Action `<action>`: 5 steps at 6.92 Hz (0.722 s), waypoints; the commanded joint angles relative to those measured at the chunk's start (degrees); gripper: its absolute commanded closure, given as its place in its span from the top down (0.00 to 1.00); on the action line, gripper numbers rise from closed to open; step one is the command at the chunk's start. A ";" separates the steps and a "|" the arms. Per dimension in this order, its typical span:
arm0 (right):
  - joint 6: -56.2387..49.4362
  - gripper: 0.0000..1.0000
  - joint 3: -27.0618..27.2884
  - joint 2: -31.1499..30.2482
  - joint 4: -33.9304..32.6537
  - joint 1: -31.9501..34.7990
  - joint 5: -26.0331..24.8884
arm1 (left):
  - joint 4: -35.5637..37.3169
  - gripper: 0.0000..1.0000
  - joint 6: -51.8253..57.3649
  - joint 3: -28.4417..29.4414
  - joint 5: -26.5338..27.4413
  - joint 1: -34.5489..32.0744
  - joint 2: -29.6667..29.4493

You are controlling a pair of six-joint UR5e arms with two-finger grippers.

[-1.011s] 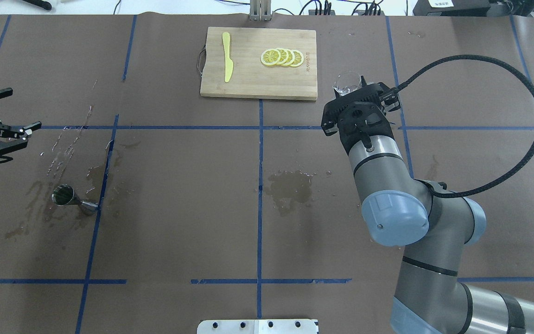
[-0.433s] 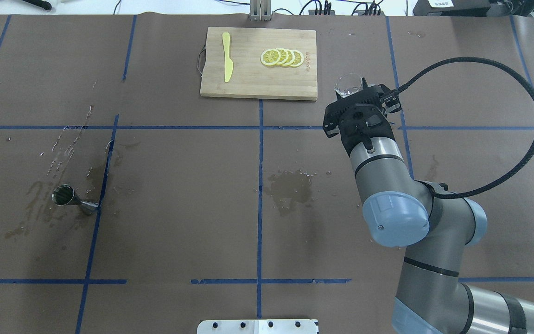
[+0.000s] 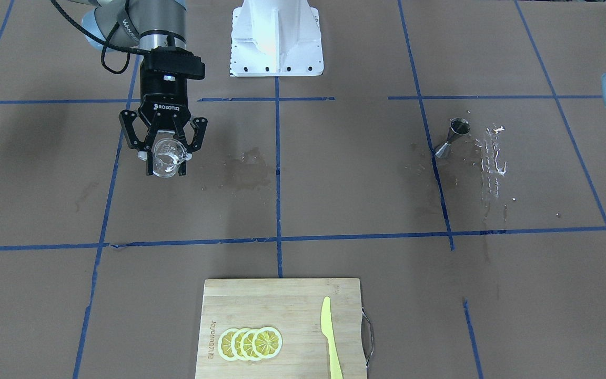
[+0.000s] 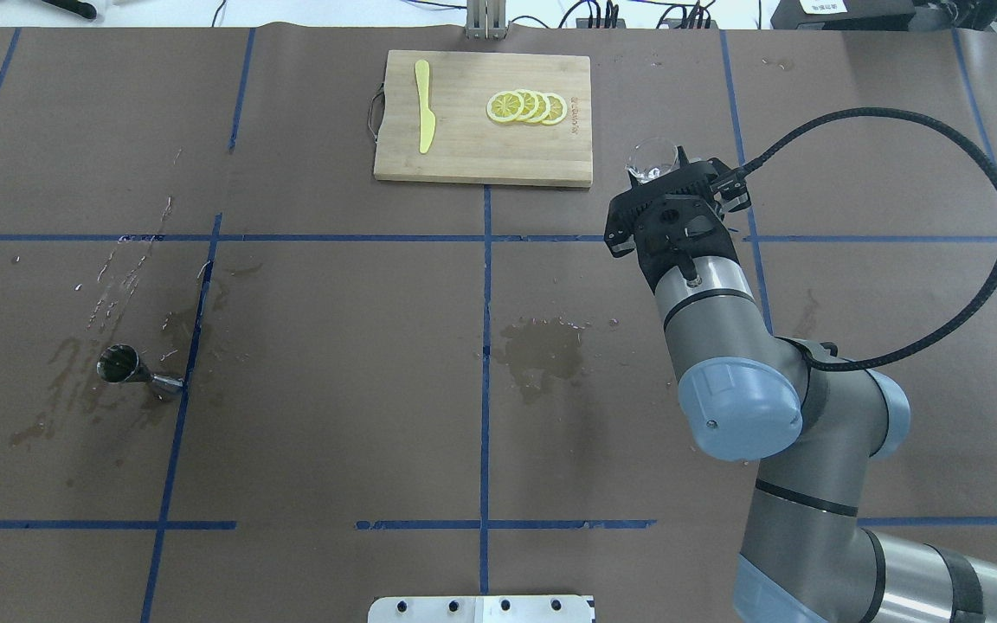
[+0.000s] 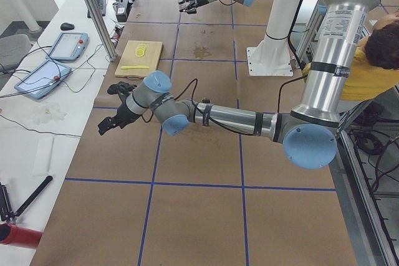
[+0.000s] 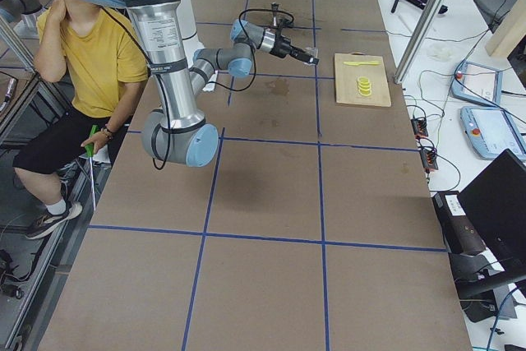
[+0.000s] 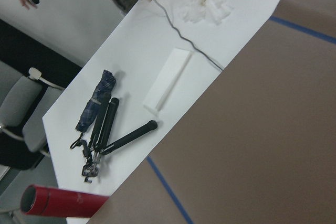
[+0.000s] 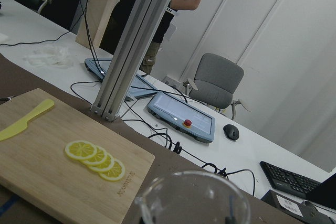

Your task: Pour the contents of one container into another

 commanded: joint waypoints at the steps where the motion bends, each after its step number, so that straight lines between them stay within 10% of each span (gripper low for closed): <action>1: 0.00 0.00 0.00 -0.08 0.00 0.00 0.00 | 13.74 1.00 0.32 -0.09 0.20 -2.28 -1.29; 5: -0.09 0.00 0.08 -0.07 0.09 -0.17 0.00 | 21.86 1.00 -1.44 1.40 -12.07 -3.34 6.68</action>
